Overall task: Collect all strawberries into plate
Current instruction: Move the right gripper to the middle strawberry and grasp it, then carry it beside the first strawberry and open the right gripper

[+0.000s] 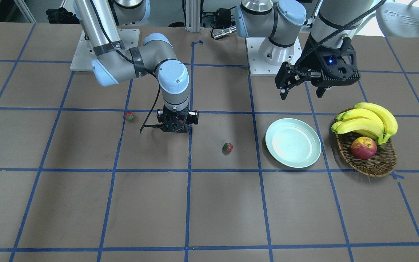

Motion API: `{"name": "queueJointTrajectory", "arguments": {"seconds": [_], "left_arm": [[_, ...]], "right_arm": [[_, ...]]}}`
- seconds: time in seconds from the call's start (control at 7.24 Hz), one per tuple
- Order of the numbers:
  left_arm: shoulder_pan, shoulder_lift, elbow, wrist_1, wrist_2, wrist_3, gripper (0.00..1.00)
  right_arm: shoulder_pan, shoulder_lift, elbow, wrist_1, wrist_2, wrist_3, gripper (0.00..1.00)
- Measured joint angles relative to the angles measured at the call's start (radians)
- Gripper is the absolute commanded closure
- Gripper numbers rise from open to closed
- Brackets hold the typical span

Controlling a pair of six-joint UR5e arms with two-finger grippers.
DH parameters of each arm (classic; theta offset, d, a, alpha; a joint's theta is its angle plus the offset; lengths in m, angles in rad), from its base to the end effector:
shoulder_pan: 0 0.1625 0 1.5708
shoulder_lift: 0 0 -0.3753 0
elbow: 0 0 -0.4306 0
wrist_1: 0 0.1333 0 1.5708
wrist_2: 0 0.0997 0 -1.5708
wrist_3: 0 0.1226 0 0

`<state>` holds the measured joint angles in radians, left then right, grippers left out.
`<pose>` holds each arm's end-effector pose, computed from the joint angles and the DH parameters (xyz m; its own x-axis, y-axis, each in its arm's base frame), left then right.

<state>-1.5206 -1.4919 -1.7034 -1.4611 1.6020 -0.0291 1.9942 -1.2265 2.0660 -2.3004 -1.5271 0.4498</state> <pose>-0.1039 -0.5127 0.3967 -0.9963 -0.0809 -0.0295 -0.0791 0.9952 -0.0568 0.3318 -0.3988 0.0626 -0.9996 0.0283 0.0086 0.0291 0.9926 0.1176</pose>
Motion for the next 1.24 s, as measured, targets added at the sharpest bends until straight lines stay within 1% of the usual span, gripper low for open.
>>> {"name": "queueJointTrajectory", "arguments": {"seconds": [0.14, 0.28, 0.41, 0.55, 0.69, 0.97, 1.1, 1.24], "left_arm": [[0.0, -0.002, -0.001, 0.001, -0.001, 0.0, 0.0], [0.001, -0.005, -0.005, 0.004, -0.003, 0.0, 0.0], [0.002, -0.006, -0.011, 0.007, -0.003, 0.0, 0.0], [0.002, -0.006, -0.015, 0.01, -0.003, 0.0, 0.0], [0.001, -0.007, -0.017, 0.012, -0.003, 0.0, 0.0], [0.001, -0.008, -0.019, 0.013, -0.002, 0.0, 0.0], [0.001, -0.009, -0.02, 0.014, -0.002, 0.0, 0.0], [0.001, -0.009, -0.02, 0.014, -0.002, 0.0, 0.0]], "right_arm": [[0.0, -0.001, -0.002, 0.008, 0.003, -0.008, 0.39], [0.0, -0.004, -0.006, 0.012, 0.006, -0.011, 0.47], [0.001, -0.009, -0.008, 0.015, 0.009, -0.012, 0.47], [0.004, -0.013, -0.008, 0.018, 0.017, -0.012, 0.52], [0.009, -0.013, -0.009, 0.02, 0.026, -0.013, 0.7], [0.012, -0.013, -0.011, 0.021, 0.032, -0.015, 0.74], [0.012, -0.013, -0.016, 0.02, 0.033, -0.013, 0.74], [0.013, -0.012, -0.043, 0.027, 0.043, -0.001, 0.74]]}}
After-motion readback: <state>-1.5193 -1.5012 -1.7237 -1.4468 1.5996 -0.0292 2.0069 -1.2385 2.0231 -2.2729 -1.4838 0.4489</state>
